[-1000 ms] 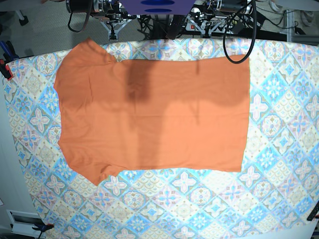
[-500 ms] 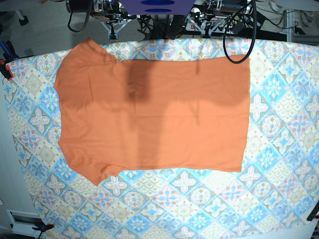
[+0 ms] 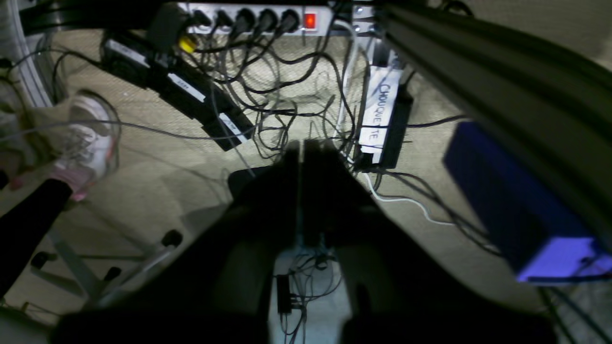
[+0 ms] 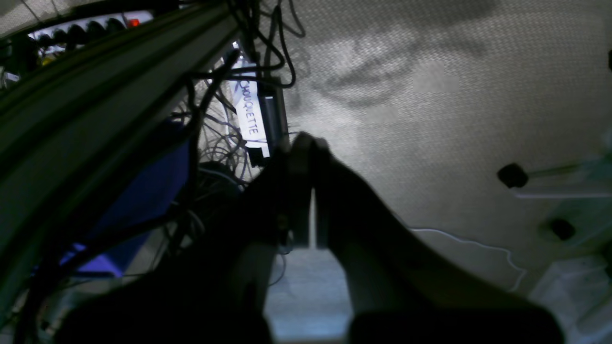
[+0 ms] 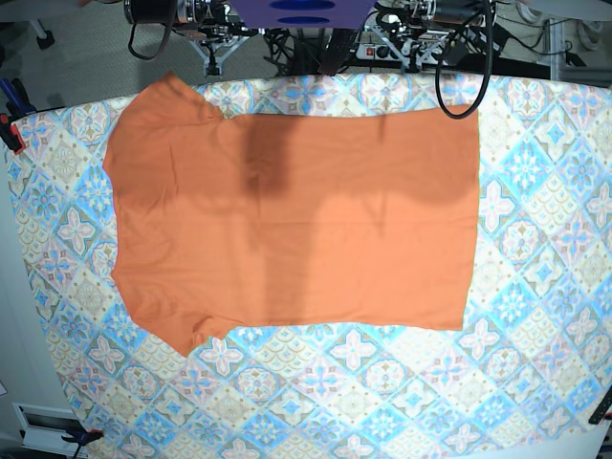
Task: Fold the T-shirt properly
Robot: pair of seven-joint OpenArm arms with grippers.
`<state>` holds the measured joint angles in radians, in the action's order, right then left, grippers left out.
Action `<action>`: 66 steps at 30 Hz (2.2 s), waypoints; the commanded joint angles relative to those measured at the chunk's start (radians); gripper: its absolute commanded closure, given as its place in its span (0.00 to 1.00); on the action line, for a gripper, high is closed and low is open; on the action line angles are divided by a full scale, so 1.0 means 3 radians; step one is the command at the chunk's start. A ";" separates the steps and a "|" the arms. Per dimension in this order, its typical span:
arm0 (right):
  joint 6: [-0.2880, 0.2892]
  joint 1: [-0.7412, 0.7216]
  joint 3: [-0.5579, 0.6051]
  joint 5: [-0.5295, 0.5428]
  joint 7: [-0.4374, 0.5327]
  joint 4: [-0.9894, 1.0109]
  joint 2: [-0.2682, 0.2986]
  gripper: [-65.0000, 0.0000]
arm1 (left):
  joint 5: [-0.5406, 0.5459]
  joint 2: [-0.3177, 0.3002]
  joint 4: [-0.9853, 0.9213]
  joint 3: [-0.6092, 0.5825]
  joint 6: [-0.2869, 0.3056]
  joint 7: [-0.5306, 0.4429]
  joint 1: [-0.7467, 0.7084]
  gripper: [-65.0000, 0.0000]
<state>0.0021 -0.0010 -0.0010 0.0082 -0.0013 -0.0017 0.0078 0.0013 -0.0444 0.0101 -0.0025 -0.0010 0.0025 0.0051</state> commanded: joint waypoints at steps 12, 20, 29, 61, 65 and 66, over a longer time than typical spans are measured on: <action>-0.0030 0.0282 -0.0424 0.0001 0.0227 0.0006 0.0115 1.00 | -0.0022 -0.0074 -0.0006 -0.0005 0.0006 -0.0328 -0.0224 1.00; -0.0030 0.0405 -0.0439 0.0006 0.0508 0.0006 0.0120 1.00 | 0.0008 -0.0095 -0.0011 0.0011 0.0006 -0.0742 -0.0439 1.00; -0.0030 0.0686 -0.0797 0.0006 0.1086 0.0006 0.0181 1.00 | 0.0203 -0.0274 -0.0021 0.0016 0.0011 -0.1468 -0.0685 1.00; -0.0030 0.1468 -0.0889 0.0006 0.3874 0.0006 0.0186 1.00 | 0.0208 -0.0325 -0.0006 0.1172 0.0011 -0.4174 -0.1549 1.00; -0.0030 0.1474 -0.0889 0.0006 0.4344 0.0006 0.0186 1.00 | 0.0208 -0.0325 0.0000 0.1167 0.0011 -0.4179 -0.1482 1.00; -0.0030 0.1479 -0.0889 0.0006 0.4349 -0.0017 0.0176 1.00 | 0.0208 -0.0325 0.0000 0.1167 0.0011 -0.4179 -0.1472 1.00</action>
<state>-0.0048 0.4221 -0.2649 0.0040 1.2877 -0.0093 0.0555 0.0574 -0.1337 0.0105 0.3485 0.0036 -1.2243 -0.4202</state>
